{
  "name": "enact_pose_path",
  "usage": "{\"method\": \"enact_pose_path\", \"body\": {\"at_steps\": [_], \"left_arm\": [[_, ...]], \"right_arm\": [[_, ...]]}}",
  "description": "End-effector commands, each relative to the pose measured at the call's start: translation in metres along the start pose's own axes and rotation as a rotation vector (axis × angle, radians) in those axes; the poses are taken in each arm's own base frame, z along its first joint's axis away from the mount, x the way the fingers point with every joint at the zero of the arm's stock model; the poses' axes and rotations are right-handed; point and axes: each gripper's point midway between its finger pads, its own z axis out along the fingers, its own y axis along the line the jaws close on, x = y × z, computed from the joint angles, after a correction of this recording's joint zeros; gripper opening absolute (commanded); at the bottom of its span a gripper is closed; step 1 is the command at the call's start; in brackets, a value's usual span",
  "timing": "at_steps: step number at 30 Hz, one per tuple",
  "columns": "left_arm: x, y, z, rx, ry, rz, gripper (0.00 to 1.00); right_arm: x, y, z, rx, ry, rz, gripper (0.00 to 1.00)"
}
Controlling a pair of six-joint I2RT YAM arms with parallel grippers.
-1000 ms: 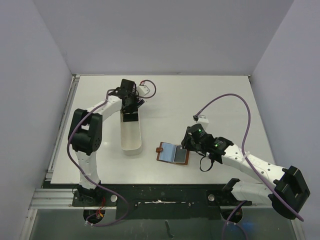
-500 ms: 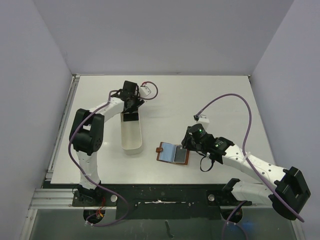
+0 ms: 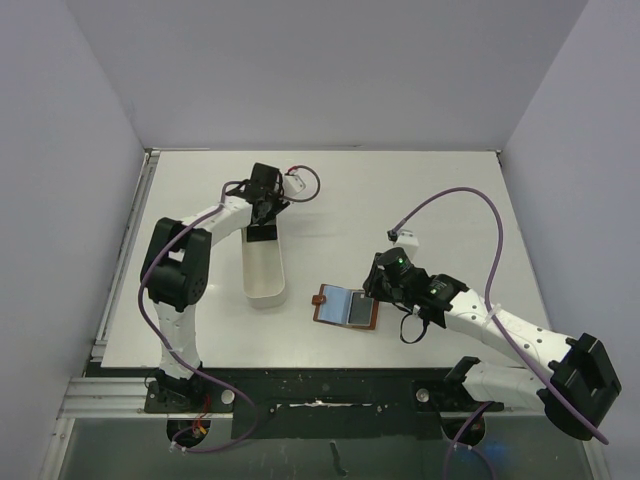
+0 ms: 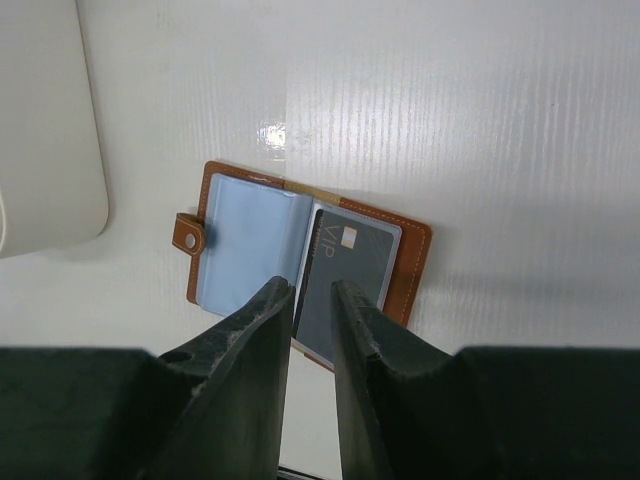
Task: Put the credit cards into the card holder
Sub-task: Pick up the credit card from the storage box.
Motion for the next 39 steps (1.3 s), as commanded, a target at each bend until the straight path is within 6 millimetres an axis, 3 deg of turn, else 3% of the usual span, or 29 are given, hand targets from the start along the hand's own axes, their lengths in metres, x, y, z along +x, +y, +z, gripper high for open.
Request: {"method": "enact_pose_path", "body": {"at_steps": [1, 14, 18, 24, 31, 39], "left_arm": [[-0.025, 0.025, -0.021, -0.079, -0.078, -0.011, 0.41], [-0.032, 0.027, -0.032, -0.097, -0.078, 0.002, 0.23], [-0.036, 0.025, -0.038, -0.098, -0.087, -0.005, 0.1], [-0.04, 0.023, -0.052, -0.064, -0.099, -0.04, 0.0], [-0.035, 0.003, -0.068, 0.036, -0.088, -0.106, 0.0], [-0.021, 0.01, -0.085, -0.01, -0.011, -0.295, 0.0]], "right_arm": [[-0.014, 0.003, -0.005, -0.018, -0.057, 0.013, 0.24], [-0.012, 0.0, -0.009, -0.021, -0.064, 0.03, 0.24], [-0.012, 0.0, -0.01, -0.025, -0.064, 0.033, 0.24], [-0.01, 0.002, -0.011, -0.043, -0.065, 0.039, 0.24], [-0.011, 0.006, -0.016, -0.072, -0.073, 0.045, 0.24], [-0.011, 0.019, -0.029, -0.17, -0.098, 0.053, 0.26]]}}
